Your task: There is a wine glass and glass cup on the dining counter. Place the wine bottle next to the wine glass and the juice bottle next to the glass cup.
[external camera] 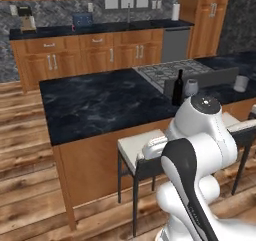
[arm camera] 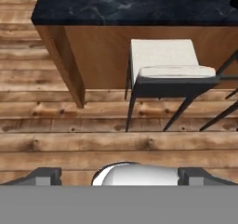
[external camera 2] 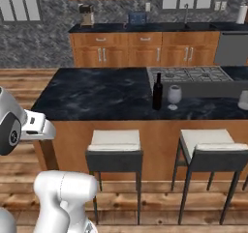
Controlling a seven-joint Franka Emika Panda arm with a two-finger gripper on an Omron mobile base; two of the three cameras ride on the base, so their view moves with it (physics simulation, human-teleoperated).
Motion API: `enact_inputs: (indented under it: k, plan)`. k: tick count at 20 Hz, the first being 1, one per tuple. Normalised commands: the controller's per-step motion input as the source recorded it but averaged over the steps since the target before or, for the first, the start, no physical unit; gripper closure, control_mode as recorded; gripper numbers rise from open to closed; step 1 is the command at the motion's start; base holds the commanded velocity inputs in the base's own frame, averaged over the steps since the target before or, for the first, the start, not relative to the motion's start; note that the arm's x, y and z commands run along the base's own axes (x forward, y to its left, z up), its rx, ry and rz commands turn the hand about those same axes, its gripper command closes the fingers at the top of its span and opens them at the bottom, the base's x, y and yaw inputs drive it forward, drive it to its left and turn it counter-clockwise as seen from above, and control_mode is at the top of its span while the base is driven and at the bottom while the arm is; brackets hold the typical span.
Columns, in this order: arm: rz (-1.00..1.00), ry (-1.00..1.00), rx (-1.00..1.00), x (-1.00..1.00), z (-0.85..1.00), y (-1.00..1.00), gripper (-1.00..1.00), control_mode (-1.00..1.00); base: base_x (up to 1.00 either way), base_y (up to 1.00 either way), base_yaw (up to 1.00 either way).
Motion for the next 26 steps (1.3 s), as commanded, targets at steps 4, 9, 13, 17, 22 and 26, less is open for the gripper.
enact_inputs:
  k: [4,9,13,17,22,26]
  plan:
    - [0.00,0.00,0.00,0.00,0.00,0.00,-1.00,1.00,0.22,0.93,0.00]
    - [0.00,0.00,0.00,0.00,0.00,0.00,-1.00,1.00,0.29,0.91,0.00]
    - [0.00,0.00,0.00,0.00,0.00,0.00,-1.00,1.00,0.41,0.87,-0.02]
    - [0.00,0.00,0.00,0.00,0.00,0.00,-1.00,1.00,0.51,0.78,-0.07]
    - [0.00,0.00,0.00,0.00,0.00,0.00,-1.00,1.00,0.52,0.77,-0.08]
    - [0.00,0.00,0.00,0.00,0.00,0.00,-1.00,1.00,0.47,0.79,-0.09]
